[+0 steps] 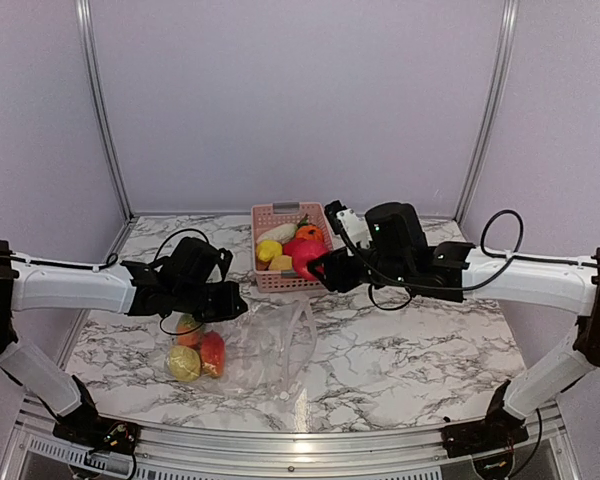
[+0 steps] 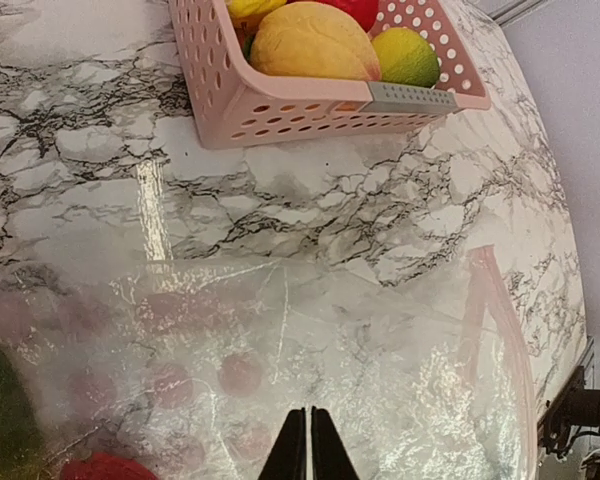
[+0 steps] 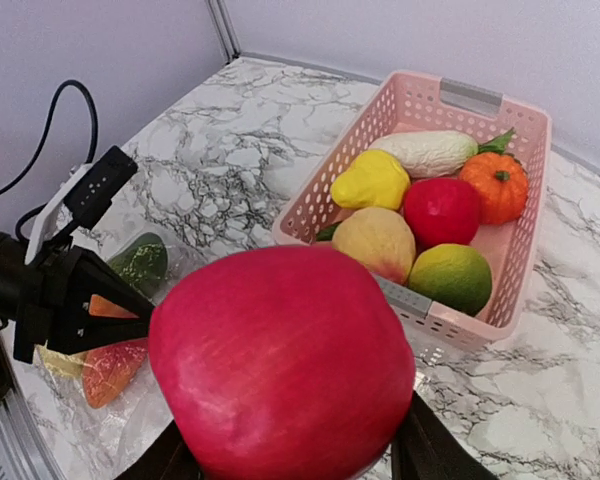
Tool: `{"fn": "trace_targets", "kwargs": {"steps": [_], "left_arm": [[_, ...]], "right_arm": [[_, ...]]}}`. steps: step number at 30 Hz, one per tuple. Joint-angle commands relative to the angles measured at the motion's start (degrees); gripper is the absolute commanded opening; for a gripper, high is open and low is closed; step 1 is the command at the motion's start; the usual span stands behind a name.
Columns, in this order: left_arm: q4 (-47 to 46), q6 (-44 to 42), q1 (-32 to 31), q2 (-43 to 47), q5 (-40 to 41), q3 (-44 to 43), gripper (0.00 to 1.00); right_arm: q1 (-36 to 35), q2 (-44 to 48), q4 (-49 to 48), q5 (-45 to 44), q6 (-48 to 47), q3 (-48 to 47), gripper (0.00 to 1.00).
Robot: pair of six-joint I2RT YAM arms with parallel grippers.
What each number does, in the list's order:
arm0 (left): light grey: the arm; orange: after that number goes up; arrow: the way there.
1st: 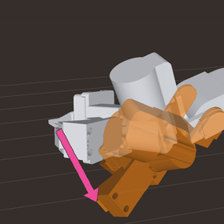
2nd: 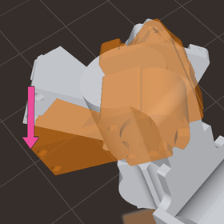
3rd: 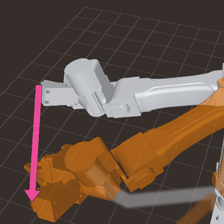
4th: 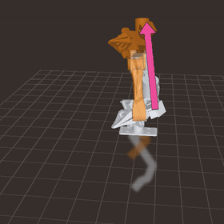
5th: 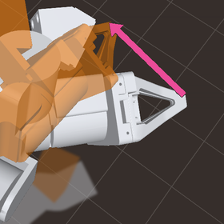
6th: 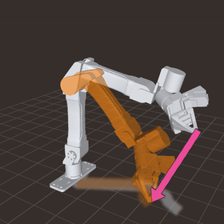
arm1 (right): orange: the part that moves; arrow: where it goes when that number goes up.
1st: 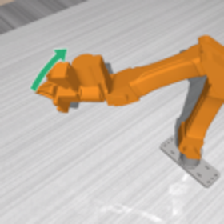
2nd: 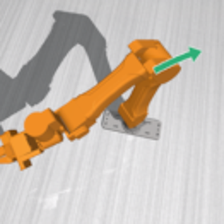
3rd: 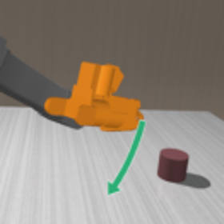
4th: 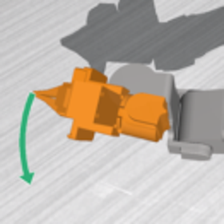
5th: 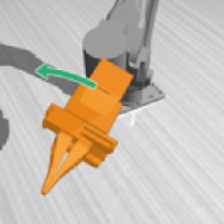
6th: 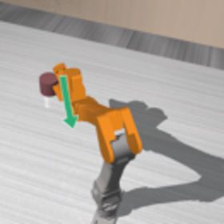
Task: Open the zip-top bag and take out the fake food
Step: Place the fake fruit in the bin.
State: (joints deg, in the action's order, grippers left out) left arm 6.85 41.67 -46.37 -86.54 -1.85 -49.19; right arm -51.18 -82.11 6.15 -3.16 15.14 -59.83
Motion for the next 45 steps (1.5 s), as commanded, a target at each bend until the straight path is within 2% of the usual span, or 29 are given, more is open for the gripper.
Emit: {"fn": "trace_targets", "kwargs": {"steps": [1, 10, 19, 33, 37, 45], "left_arm": [[2.76, -0.63, 0.4, 4.03, 0.89, -0.29, 0.04], [2.68, -0.17, 0.4, 9.93, 0.55, 2.01, 0.04], [3.23, -0.9, 0.4, 16.55, 0.41, 5.69, 0.04], [5.54, -1.04, 0.4, 24.31, 0.91, 8.84, 0.05], [7.32, -0.96, 0.4, 25.37, 1.46, 8.22, 0.05], [9.84, -1.47, 0.49, 26.65, 5.13, 7.5, 0.06]], "right_arm": [[5.02, -7.48, -3.34, -0.75, -1.15, -7.29, 0.49], [12.29, -25.98, -1.45, -2.8, -0.18, -23.38, 0.48], [15.23, -39.94, 3.96, -5.07, 1.89, -34.8, 0.46], [15.3, -47.47, 11.1, -7.32, 5.04, -40.94, 0.47], [15.32, -46.73, 12.28, -8.15, 4.59, -40.39, 0.54], [15.23, -42.43, 13.18, -8.94, 3.17, -40.75, 0.76]]}}
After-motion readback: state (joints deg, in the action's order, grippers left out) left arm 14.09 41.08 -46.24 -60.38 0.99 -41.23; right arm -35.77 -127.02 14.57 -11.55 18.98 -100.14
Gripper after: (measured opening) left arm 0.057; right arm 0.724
